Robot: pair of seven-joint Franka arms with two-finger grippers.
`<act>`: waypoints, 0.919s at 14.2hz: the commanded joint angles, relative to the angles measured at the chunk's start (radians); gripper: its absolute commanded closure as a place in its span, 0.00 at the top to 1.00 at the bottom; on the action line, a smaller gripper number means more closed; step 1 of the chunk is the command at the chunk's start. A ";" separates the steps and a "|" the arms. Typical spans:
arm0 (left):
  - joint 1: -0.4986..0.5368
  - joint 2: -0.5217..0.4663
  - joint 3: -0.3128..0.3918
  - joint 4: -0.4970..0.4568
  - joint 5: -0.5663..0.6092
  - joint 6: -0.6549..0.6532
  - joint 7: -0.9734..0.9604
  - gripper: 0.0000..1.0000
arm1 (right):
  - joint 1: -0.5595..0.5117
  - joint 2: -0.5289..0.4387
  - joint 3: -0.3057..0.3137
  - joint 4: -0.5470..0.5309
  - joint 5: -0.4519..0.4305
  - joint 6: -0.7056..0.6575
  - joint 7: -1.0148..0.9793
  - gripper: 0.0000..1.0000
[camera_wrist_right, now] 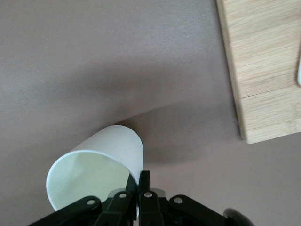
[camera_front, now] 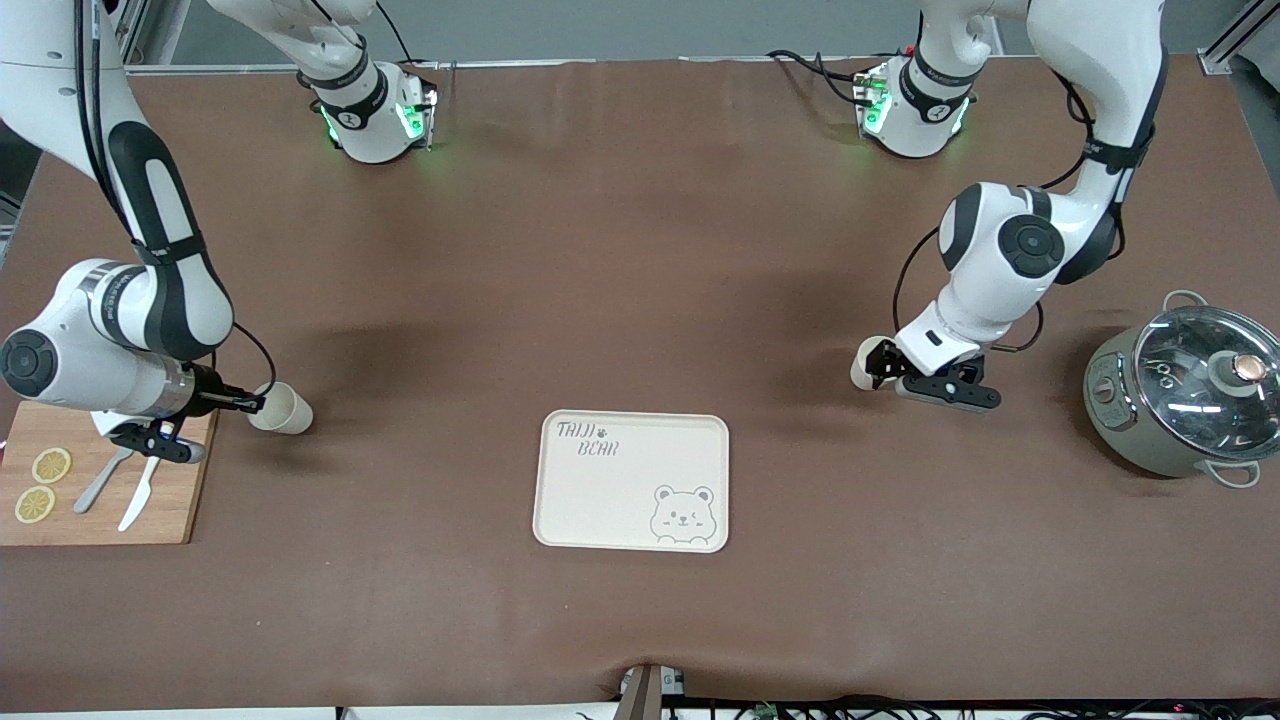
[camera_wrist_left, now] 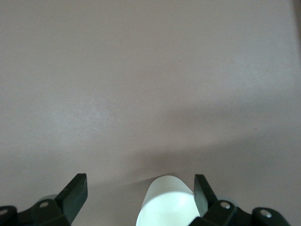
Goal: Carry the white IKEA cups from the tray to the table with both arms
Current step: 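Set the cups on the table and open both grippers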
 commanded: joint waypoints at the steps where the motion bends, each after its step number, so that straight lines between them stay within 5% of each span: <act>1: 0.004 -0.058 -0.005 0.044 -0.028 -0.127 0.006 1.00 | -0.028 -0.030 0.018 -0.031 -0.017 0.009 -0.025 0.00; 6: -0.003 -0.115 -0.005 0.152 -0.039 -0.333 -0.033 1.00 | -0.028 -0.024 0.020 -0.042 -0.017 0.038 -0.025 0.00; 7: -0.004 -0.126 -0.005 0.166 -0.039 -0.362 -0.043 1.00 | -0.032 -0.022 0.020 -0.040 -0.017 0.032 -0.024 0.28; 8: -0.004 -0.141 -0.005 0.179 -0.039 -0.387 -0.050 1.00 | -0.036 -0.021 0.020 -0.040 -0.017 0.031 -0.024 0.77; 9: -0.006 -0.150 -0.005 0.186 -0.039 -0.405 -0.059 1.00 | -0.036 -0.019 0.020 -0.039 -0.015 0.023 -0.016 1.00; 13: -0.007 -0.199 -0.025 0.245 -0.039 -0.517 -0.109 1.00 | -0.036 -0.019 0.020 -0.020 -0.015 -0.021 -0.011 1.00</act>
